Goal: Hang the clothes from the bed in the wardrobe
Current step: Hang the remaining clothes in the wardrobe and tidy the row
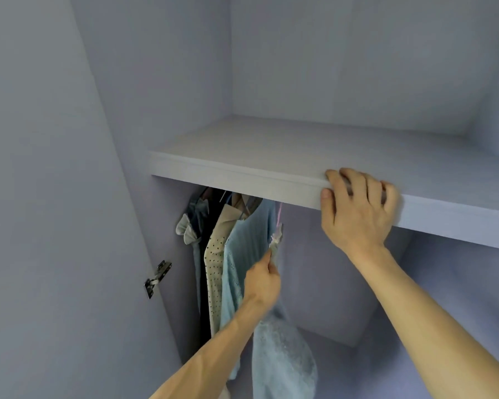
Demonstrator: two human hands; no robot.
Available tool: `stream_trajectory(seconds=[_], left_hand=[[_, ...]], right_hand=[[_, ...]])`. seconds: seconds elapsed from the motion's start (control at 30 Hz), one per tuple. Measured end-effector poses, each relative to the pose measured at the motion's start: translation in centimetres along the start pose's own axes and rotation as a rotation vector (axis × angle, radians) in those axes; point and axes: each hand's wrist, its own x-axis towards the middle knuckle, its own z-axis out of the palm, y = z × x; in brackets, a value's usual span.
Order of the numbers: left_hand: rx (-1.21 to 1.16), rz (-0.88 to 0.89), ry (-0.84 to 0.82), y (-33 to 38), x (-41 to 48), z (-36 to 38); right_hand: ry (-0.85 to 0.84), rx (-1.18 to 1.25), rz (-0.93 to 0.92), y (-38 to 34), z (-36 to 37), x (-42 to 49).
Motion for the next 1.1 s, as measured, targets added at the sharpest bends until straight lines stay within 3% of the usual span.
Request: stream_trajectory(seconds=[0.3, 0.6, 0.87, 1.1], left_hand=[[-0.018, 0.189, 0.105, 2.0, 8.3, 3.9], [-0.015, 0.038, 0.092, 1.8, 13.5, 5.2], [-0.112, -0.11, 0.24, -0.3, 14.3, 3.8], [0.04, -0.157, 0.288, -2.3, 15.5, -0.3]], right_hand=[[0.113, -0.059, -0.012, 0.2, 1.7, 0.2], [0.16, -0.089, -0.019, 0.3, 2.2, 0.0], [0.156, -0.081, -0.018, 0.3, 2.3, -0.2], [0.116, -0.07, -0.007, 0.1, 2.1, -0.3]])
